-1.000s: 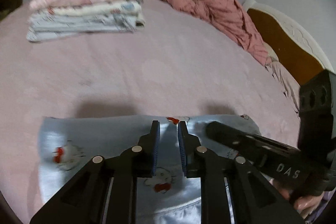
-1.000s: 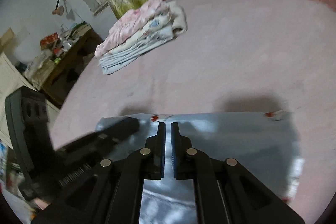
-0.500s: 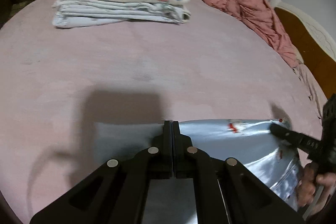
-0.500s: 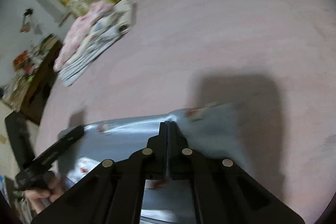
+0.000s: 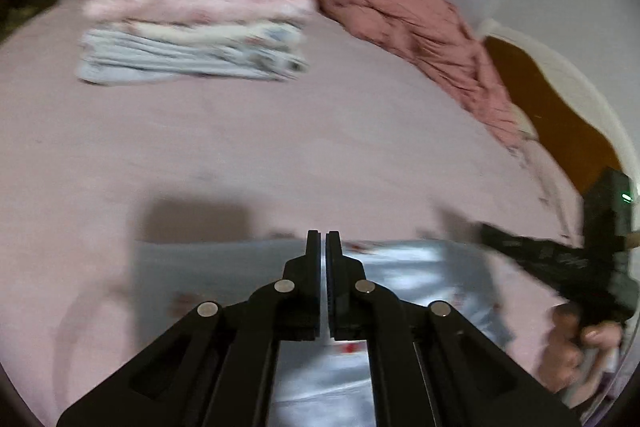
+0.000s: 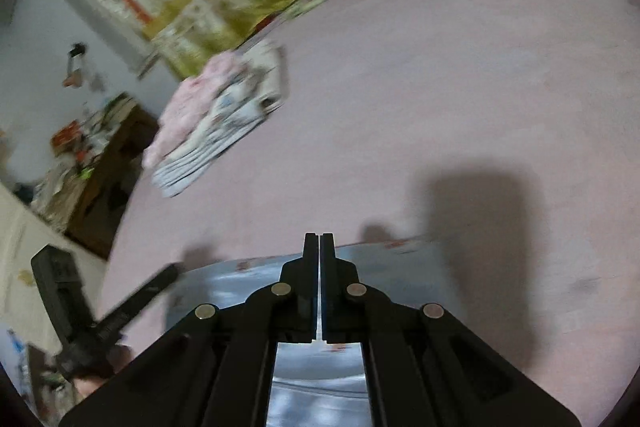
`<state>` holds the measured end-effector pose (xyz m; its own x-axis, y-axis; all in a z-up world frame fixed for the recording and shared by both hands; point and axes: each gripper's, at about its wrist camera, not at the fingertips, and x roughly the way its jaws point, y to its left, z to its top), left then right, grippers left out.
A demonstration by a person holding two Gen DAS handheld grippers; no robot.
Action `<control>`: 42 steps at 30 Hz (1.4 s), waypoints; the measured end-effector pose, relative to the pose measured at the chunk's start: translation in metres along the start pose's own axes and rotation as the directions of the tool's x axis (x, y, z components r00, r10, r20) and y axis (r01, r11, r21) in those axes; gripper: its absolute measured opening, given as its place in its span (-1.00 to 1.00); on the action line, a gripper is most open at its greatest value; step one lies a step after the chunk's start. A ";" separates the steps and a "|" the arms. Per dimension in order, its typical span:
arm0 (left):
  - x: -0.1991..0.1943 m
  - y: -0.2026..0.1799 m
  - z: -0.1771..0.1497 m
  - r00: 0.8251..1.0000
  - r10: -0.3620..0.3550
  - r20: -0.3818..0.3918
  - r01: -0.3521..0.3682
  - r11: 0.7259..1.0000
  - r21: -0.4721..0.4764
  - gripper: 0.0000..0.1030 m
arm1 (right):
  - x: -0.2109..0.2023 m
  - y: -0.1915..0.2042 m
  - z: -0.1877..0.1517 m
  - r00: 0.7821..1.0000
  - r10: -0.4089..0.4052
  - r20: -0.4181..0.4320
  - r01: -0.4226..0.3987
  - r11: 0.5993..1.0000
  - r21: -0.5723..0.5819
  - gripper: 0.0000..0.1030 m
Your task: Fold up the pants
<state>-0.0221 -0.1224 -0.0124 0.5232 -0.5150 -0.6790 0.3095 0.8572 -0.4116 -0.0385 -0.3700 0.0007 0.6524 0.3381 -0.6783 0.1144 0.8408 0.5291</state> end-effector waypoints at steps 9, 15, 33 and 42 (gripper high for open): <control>0.048 0.009 -0.016 0.994 0.065 -0.093 -0.072 0.995 -0.065 -0.94 | 0.061 0.005 -0.017 0.991 -0.108 -0.084 0.107 0.994 -0.017 -1.00; 0.020 0.041 -0.015 0.983 0.180 -0.034 -0.182 0.982 -0.059 -0.94 | 0.024 -0.062 -0.015 0.994 -0.104 -0.029 0.107 0.986 0.131 -1.00; -0.044 -0.001 -0.071 0.976 0.183 0.122 -0.191 0.980 0.059 -0.96 | -0.031 0.010 -0.067 0.996 0.078 -0.039 -0.081 0.992 -0.098 -1.00; -0.050 0.049 -0.097 0.977 0.213 0.021 -0.210 0.974 -0.085 -0.96 | -0.039 -0.044 -0.100 0.998 -0.036 -0.046 0.035 0.999 -0.029 -1.00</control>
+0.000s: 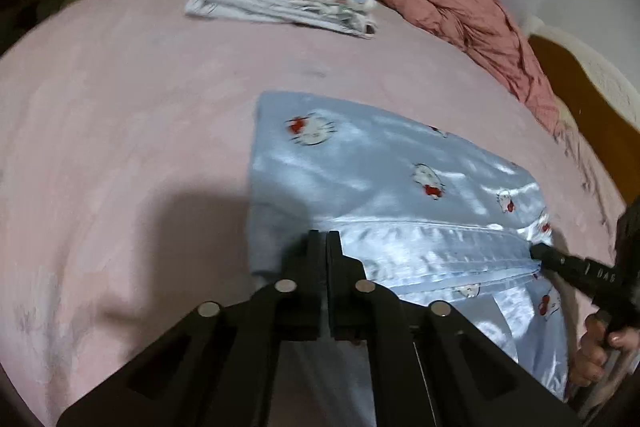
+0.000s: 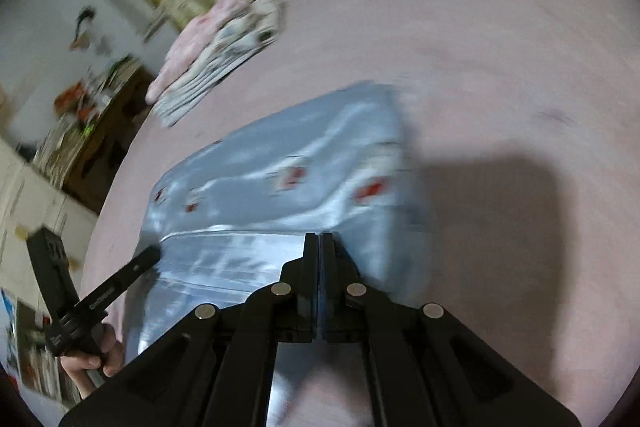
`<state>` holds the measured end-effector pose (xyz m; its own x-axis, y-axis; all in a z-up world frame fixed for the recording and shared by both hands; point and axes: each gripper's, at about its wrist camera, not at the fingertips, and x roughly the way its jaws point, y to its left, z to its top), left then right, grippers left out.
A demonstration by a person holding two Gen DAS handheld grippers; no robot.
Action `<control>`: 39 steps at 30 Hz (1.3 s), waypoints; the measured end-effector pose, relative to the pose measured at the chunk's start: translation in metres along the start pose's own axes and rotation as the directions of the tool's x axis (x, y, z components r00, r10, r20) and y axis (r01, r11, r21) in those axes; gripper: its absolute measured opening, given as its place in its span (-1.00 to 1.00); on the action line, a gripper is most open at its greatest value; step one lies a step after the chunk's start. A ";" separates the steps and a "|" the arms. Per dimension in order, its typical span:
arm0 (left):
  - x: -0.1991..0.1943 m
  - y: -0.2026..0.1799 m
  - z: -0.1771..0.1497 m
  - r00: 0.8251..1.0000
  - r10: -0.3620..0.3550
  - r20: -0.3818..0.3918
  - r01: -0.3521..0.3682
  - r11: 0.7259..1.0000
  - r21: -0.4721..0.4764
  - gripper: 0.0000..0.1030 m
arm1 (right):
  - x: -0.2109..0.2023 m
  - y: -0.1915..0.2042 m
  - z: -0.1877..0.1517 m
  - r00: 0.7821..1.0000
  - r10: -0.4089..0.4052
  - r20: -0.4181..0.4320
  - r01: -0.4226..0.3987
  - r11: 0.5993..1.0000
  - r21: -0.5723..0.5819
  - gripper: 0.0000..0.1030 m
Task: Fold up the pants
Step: 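Lay the fold down and open both grippers, releasing the pants, then move both open grippers to the elastic waistband end of the pants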
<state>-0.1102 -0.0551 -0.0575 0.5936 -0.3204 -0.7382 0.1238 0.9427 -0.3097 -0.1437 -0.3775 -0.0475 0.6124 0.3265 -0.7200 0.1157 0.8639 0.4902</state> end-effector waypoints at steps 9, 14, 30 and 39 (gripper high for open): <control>-0.039 0.007 -0.027 0.997 0.058 0.047 -0.061 0.995 0.073 -0.96 | -0.031 -0.026 -0.019 0.999 -0.016 0.037 0.015 1.000 0.025 -1.00; -0.066 0.011 -0.053 0.993 0.086 0.082 -0.096 0.988 0.125 -0.96 | -0.062 -0.023 -0.047 0.992 -0.106 0.073 0.110 0.992 -0.055 -1.00; -0.123 -0.019 -0.104 0.976 -0.014 0.217 -0.044 0.965 0.259 -0.89 | -0.112 0.046 -0.129 0.974 -0.094 0.204 0.142 0.961 -0.237 -1.00; -0.121 -0.041 -0.117 0.982 0.015 0.189 -0.114 0.842 0.528 -0.18 | -0.108 0.048 -0.152 0.971 -0.200 0.133 0.238 0.878 -0.415 -0.90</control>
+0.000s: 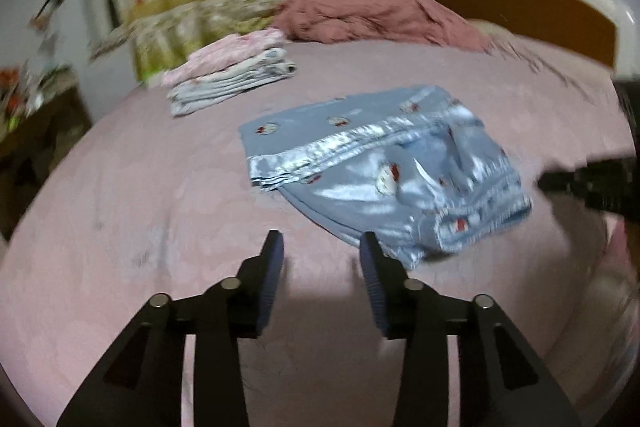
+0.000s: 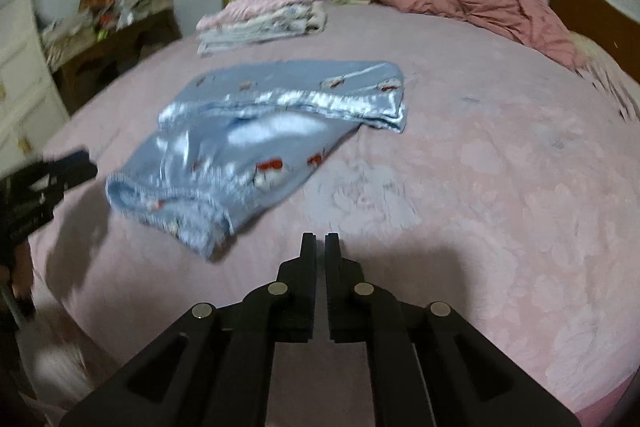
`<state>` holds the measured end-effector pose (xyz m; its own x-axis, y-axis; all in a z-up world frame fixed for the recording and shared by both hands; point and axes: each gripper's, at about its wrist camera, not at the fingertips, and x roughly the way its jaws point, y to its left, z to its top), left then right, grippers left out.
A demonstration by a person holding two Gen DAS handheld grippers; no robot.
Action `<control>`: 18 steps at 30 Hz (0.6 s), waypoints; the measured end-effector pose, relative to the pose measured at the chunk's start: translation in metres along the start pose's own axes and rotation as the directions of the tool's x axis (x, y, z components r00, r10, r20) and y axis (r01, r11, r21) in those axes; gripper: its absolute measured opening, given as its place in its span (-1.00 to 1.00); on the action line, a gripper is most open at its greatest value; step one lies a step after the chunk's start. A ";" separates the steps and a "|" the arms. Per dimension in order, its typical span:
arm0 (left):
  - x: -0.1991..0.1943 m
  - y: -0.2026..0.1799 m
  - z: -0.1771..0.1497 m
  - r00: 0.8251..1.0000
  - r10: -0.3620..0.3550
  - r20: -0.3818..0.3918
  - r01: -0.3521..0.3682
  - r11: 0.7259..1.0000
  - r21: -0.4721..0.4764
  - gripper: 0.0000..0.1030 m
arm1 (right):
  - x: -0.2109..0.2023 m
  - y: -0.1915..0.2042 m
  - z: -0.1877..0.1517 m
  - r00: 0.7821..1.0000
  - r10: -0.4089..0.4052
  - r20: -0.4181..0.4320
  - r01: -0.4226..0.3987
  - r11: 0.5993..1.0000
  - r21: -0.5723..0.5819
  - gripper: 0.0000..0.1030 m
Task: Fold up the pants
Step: 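Move both open grippers to the elastic waistband end of the pants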
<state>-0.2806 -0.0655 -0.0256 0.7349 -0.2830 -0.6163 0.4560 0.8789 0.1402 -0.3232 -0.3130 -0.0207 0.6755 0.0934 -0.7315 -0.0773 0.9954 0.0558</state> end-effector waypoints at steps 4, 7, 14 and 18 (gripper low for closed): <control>0.013 -0.007 -0.003 0.999 -0.028 -0.034 0.035 0.976 0.216 -0.06 | -0.002 0.009 -0.004 0.999 -0.044 -0.015 0.041 0.986 -0.164 -0.44; 0.024 -0.010 -0.006 0.994 -0.081 -0.077 0.102 0.938 0.332 -0.06 | -0.003 0.015 -0.004 0.996 -0.083 -0.015 0.076 0.965 -0.251 -0.44; 0.038 -0.022 -0.001 0.991 -0.110 -0.073 0.132 0.863 0.487 -0.05 | -0.003 0.012 0.003 0.996 -0.093 -0.003 0.089 0.968 -0.235 -0.44; 0.042 -0.038 -0.003 0.996 -0.090 -0.030 0.090 0.797 0.598 -0.08 | -0.003 0.006 0.012 0.999 -0.037 0.004 0.038 0.988 -0.152 -0.35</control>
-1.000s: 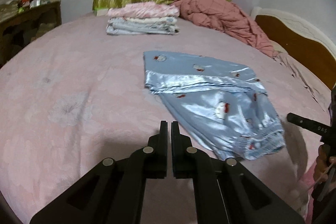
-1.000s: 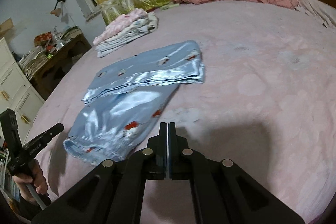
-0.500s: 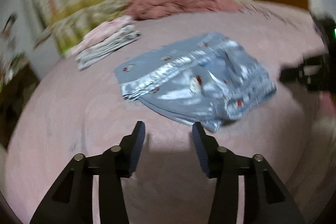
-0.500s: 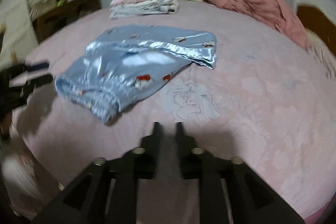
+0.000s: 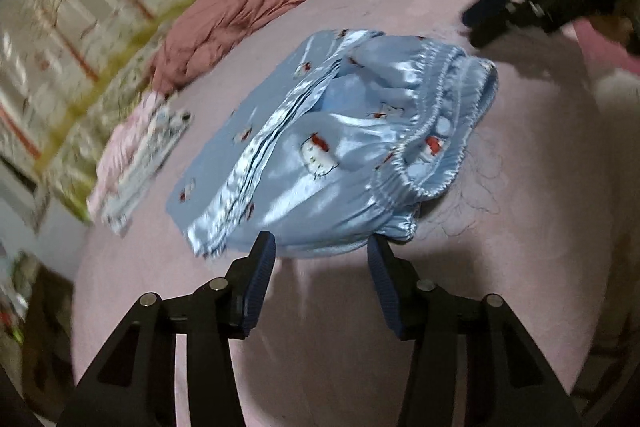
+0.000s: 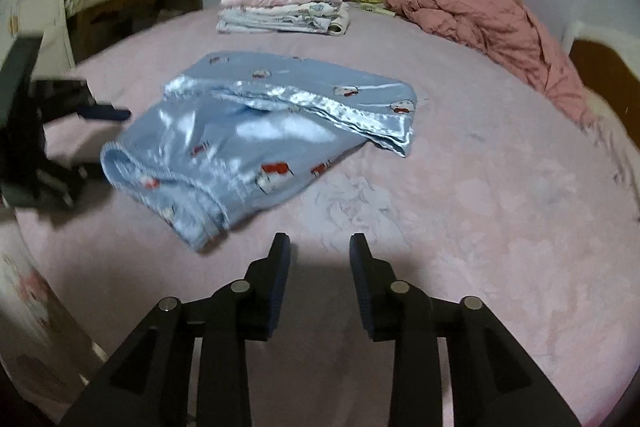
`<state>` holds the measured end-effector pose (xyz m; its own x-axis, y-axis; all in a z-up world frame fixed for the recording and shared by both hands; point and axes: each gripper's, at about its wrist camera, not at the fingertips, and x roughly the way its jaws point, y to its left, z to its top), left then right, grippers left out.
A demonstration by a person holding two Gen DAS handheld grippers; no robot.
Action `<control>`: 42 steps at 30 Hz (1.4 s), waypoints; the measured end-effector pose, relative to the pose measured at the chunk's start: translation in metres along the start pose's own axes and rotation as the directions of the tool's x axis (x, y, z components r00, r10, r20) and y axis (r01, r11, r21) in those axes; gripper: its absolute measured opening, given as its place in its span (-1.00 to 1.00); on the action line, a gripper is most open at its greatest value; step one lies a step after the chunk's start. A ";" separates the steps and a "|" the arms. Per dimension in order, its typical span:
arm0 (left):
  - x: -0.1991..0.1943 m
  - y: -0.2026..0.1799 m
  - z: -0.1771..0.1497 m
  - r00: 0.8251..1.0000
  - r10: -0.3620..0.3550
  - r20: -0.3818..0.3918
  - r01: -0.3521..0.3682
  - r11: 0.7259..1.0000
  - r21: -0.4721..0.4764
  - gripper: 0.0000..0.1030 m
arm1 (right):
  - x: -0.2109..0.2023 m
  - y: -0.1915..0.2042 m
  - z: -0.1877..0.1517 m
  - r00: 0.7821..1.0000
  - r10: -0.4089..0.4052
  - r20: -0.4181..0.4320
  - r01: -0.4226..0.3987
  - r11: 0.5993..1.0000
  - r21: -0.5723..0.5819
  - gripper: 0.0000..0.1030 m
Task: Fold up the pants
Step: 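Move both open grippers to the elastic waistband end of the pants, then close both grippers on the elastic waistband and lift it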
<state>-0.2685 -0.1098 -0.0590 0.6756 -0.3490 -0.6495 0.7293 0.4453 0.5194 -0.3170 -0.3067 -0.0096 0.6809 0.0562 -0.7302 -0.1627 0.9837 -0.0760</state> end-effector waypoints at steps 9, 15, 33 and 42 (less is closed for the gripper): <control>-0.008 -0.021 -0.006 0.991 0.057 0.121 -0.096 0.933 0.346 0.29 | -0.004 -0.014 -0.003 0.999 -0.040 0.016 0.040 0.999 0.019 -0.05; -0.010 -0.029 0.001 0.996 0.006 0.085 -0.053 0.826 0.561 0.34 | -0.001 -0.009 -0.012 0.990 -0.143 -0.018 0.139 0.980 -0.145 -0.05; -0.015 -0.044 0.005 0.991 -0.045 0.128 -0.023 0.874 0.485 -0.78 | -0.003 0.018 -0.013 0.993 -0.114 0.041 0.121 0.944 -0.305 -0.03; -0.018 0.020 0.041 0.976 -0.176 0.129 0.169 0.984 0.062 -0.81 | -0.010 0.037 -0.017 0.988 -0.082 0.127 0.128 0.901 -0.415 0.21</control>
<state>-0.2616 -0.1282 -0.0136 0.5447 -0.5252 -0.6539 0.8385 0.3274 0.4355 -0.3425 -0.2739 -0.0166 0.7774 -0.0036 -0.6290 -0.3555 0.8224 -0.4441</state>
